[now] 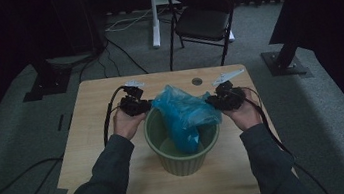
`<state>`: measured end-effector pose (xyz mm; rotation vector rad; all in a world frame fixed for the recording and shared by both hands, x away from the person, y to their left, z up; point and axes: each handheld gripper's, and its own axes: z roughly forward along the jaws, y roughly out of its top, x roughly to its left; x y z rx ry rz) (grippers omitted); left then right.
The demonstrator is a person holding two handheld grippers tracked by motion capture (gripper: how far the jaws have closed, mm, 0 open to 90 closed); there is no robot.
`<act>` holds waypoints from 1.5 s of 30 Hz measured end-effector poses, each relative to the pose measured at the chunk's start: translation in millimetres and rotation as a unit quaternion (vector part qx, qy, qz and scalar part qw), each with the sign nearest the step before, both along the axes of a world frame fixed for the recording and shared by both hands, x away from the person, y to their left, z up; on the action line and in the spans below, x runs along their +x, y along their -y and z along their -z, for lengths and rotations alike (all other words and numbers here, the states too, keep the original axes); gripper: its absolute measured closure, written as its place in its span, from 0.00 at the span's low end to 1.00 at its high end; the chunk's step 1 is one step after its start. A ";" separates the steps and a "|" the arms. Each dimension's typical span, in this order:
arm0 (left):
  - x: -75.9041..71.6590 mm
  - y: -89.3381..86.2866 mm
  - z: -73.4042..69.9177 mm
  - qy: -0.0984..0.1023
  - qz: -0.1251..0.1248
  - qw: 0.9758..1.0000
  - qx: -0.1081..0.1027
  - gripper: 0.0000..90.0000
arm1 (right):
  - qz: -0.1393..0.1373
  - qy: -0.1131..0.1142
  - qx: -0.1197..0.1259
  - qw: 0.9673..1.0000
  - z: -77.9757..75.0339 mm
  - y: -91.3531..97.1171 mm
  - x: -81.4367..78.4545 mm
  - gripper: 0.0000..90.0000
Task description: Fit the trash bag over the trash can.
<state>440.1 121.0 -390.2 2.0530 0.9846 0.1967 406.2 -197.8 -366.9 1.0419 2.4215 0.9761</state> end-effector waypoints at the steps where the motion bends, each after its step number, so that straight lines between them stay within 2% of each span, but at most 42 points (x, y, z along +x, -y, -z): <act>1: -2.0 -2.9 -2.9 0.008 -0.008 1.000 0.007 0.90 | -0.001 0.003 0.000 1.000 -0.2 -0.5 -1.8 0.88; 10: -13.6 -19.3 -29.4 0.051 -0.028 0.998 -0.007 0.73 | -0.004 0.012 0.000 1.000 -4.0 0.9 -3.0 0.88; 11: -14.8 -20.3 -32.9 0.054 -0.027 0.998 -0.015 0.73 | -0.004 0.011 0.000 1.000 -4.5 0.3 -3.2 0.88; 16: -19.5 -18.5 -46.7 0.072 -0.018 0.997 -0.028 0.68 | -0.005 0.013 -0.006 1.000 -5.6 -3.0 -2.7 0.88; 18: -20.5 -16.6 -49.9 0.072 -0.005 0.996 -0.049 0.67 | -0.005 0.013 -0.005 1.000 -5.8 -3.0 -2.5 0.88; 22: -19.9 -4.6 -53.2 0.082 0.011 0.996 -0.036 0.64 | -0.006 0.012 -0.005 1.000 -5.8 -2.8 -2.4 0.88; 24: -16.7 2.1 -53.7 0.087 0.008 0.996 -0.020 0.61 | -0.006 0.012 -0.005 1.000 -5.7 -2.8 -2.6 0.88; 27: -11.2 7.8 -52.8 0.091 0.008 0.996 -0.023 0.59 | -0.006 0.012 -0.005 1.000 -5.7 -2.7 -2.8 0.88; 30: -6.4 13.9 -51.8 0.094 0.007 0.996 -0.002 0.58 | -0.007 0.012 -0.005 1.000 -5.6 -2.5 -2.5 0.88; 32: -4.9 16.7 -50.6 0.096 0.011 0.995 0.003 0.61 | -0.007 0.012 -0.006 1.000 -5.7 -2.4 -2.5 0.88; 36: -11.0 19.9 -49.4 0.107 0.019 0.994 0.004 0.89 | -0.007 0.013 -0.006 1.000 -5.6 -2.6 -2.8 0.88; 38: -16.3 19.4 -49.6 0.113 0.021 0.993 0.003 0.99 | -0.006 0.012 -0.006 1.000 -5.6 -2.6 -2.9 0.88; 39: -22.6 17.5 -49.3 0.119 0.022 0.993 -0.001 0.99 | -0.006 0.011 -0.005 1.000 -5.5 -2.6 -3.1 0.88; 40: -22.6 17.5 -49.3 0.119 0.022 0.993 -0.001 1.00 | -0.006 0.011 -0.005 1.000 -5.5 -2.6 -3.1 0.88; 41: -29.5 15.1 -48.0 0.126 0.022 0.992 -0.011 1.00 | -0.005 0.012 -0.004 1.000 -5.4 -2.7 -3.6 0.89; 44: -45.7 11.2 -43.5 0.143 0.025 0.989 0.002 1.00 | -0.005 0.009 -0.003 1.000 -3.7 -1.8 -3.8 0.90; 45: -45.7 11.2 -43.5 0.143 0.025 0.989 0.002 1.00 | -0.005 0.009 -0.003 1.000 -3.7 -1.8 -3.8 0.90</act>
